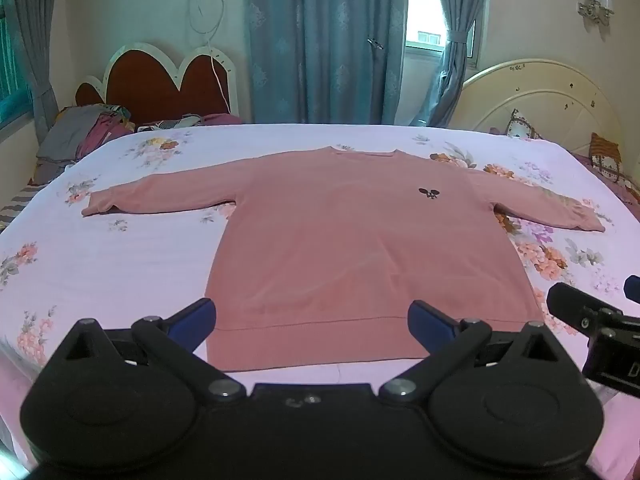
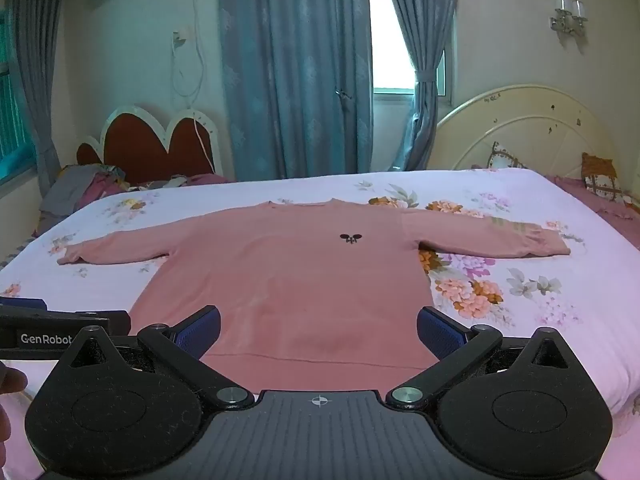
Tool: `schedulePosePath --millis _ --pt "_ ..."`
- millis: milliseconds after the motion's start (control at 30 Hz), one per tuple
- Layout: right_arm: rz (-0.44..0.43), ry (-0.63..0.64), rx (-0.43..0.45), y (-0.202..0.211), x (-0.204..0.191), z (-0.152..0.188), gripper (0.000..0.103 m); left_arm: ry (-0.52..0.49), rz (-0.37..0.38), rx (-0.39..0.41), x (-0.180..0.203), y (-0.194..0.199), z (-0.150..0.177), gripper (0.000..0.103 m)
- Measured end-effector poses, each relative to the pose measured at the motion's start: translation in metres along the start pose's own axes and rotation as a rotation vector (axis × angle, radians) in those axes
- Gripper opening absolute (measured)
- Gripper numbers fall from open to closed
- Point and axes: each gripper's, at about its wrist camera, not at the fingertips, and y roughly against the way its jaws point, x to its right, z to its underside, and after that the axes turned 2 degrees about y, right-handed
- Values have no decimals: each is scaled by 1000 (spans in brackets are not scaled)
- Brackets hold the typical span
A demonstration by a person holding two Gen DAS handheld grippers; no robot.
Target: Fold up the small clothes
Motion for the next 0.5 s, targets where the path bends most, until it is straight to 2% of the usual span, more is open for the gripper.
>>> schedulePosePath --millis 500 --pt "20 0 0 -4 1 4 103 -1 -3 3 -1 0 1 102"
